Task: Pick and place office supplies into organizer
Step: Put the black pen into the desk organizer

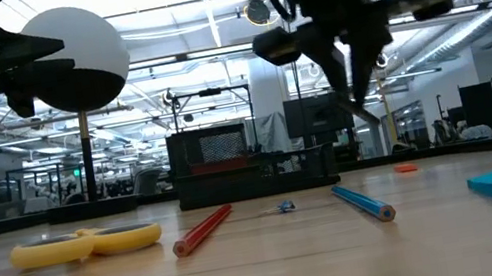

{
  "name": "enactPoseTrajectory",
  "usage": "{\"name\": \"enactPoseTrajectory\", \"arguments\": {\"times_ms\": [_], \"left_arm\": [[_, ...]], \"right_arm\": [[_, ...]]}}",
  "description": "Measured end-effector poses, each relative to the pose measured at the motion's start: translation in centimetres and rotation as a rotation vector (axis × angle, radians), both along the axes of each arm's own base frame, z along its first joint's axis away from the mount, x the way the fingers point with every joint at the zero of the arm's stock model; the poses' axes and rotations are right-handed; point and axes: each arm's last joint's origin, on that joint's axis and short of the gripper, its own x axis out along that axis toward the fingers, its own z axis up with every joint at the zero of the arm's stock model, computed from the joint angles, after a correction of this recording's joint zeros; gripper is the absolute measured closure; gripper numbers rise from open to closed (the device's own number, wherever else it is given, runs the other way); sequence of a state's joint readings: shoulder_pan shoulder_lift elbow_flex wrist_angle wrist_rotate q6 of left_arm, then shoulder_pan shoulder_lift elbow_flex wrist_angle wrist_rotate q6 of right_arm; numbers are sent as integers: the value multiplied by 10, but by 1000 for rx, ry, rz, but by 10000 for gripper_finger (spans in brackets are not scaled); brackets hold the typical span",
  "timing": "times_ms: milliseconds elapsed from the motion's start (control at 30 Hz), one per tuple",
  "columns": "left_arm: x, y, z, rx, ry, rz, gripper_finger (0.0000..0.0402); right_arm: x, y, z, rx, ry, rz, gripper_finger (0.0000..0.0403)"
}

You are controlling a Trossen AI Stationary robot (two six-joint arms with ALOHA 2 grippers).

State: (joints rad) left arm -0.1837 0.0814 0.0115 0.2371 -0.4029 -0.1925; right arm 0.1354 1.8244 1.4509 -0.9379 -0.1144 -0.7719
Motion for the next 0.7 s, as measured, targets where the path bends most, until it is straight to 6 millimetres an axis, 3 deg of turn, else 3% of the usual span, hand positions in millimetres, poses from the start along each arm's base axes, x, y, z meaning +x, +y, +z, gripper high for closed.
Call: {"name": "enactPoseTrajectory", "arguments": {"times_ms": [700], "left_arm": [[0,0,0,-2,-1,-10,231]], "right_arm": [[53,-41,36,482,-464,-224,371]]}}
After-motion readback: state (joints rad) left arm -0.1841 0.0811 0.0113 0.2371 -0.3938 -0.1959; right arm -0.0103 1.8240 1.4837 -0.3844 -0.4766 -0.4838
